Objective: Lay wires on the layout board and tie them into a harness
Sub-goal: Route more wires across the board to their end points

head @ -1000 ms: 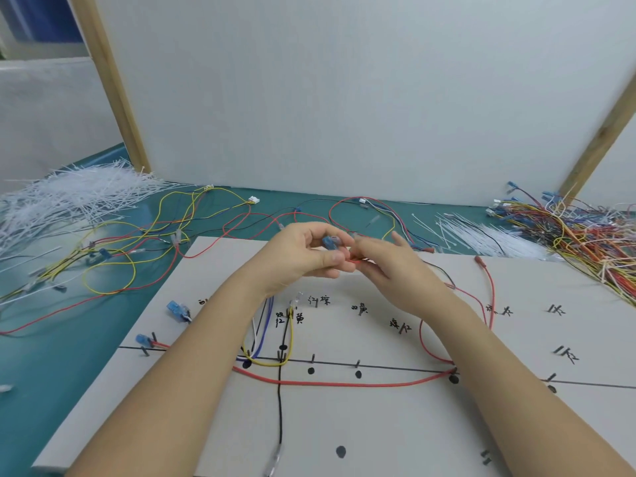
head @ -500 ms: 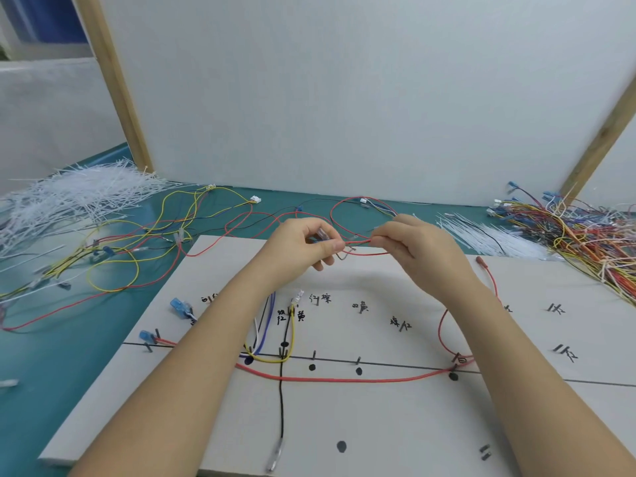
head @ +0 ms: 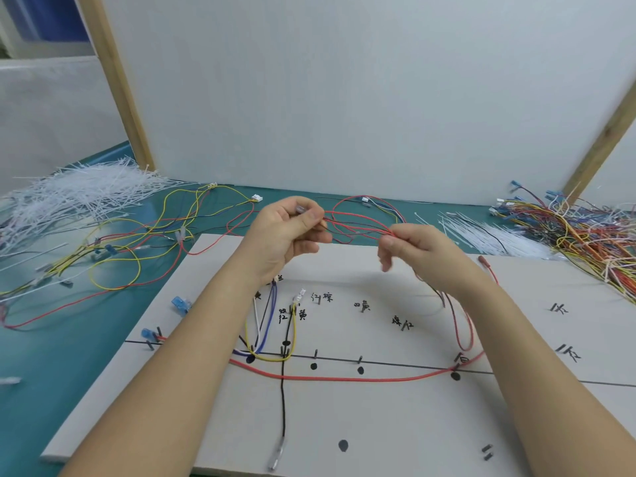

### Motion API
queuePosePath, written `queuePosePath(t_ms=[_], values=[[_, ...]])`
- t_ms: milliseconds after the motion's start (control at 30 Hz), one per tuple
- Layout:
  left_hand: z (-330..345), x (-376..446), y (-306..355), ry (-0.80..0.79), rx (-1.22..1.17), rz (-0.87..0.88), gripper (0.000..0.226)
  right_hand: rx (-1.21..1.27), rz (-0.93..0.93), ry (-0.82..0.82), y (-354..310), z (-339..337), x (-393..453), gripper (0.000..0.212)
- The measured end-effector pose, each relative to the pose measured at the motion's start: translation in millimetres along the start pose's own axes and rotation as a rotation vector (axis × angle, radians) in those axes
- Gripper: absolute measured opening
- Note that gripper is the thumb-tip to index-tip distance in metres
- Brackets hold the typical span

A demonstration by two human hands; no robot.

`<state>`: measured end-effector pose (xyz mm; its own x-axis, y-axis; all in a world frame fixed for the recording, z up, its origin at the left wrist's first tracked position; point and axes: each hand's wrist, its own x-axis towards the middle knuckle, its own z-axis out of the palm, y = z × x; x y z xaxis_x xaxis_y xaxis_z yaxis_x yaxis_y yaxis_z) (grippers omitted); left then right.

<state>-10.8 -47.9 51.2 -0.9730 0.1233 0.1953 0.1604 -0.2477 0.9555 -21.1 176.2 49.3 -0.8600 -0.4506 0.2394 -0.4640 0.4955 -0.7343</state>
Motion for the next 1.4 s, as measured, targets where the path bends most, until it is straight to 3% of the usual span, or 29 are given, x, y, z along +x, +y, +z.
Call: queuePosePath(t_ms=[167, 267, 400, 567, 633, 767, 933, 1200, 1400], values=[[-4, -4, 14, 0.026, 0.440, 0.002, 0.013, -0.179, -0.026, 0.164, -16, -23, -5, 0.020], [-2, -13, 24, -0.031, 0.658, 0.003, 0.015, -0.298, 0.008, 0.108, -41, -38, -15, 0.023], [0, -42, 38, -0.252, 0.832, -0.048, 0.014, -0.352, 0.182, -0.230, -71, -44, -36, 0.019], [-20, -94, 50, -0.720, 0.745, -0.304, 0.015, -0.031, 0.345, -0.988, -104, -17, -59, 0.016], [-28, -109, 47, -0.775, 0.765, -0.372, 0.019, -0.036, 0.327, -1.105, -105, 5, -62, 0.015], [-46, -125, 36, -0.671, 0.864, -0.456, 0.029, -0.247, 0.129, -0.860, -95, 45, -60, 0.015], [-56, -141, 35, -0.574, 0.791, -0.442, 0.016, -0.073, 0.038, -0.679, -98, 90, -57, 0.015], [-80, -146, 33, -0.259, 0.685, -0.288, 0.008, 0.352, 0.174, -0.547, -102, 125, -44, 0.007], [-95, -148, 32, -0.151, 0.637, -0.272, 0.021, 0.263, 0.109, -0.430, -104, 146, -41, 0.008]])
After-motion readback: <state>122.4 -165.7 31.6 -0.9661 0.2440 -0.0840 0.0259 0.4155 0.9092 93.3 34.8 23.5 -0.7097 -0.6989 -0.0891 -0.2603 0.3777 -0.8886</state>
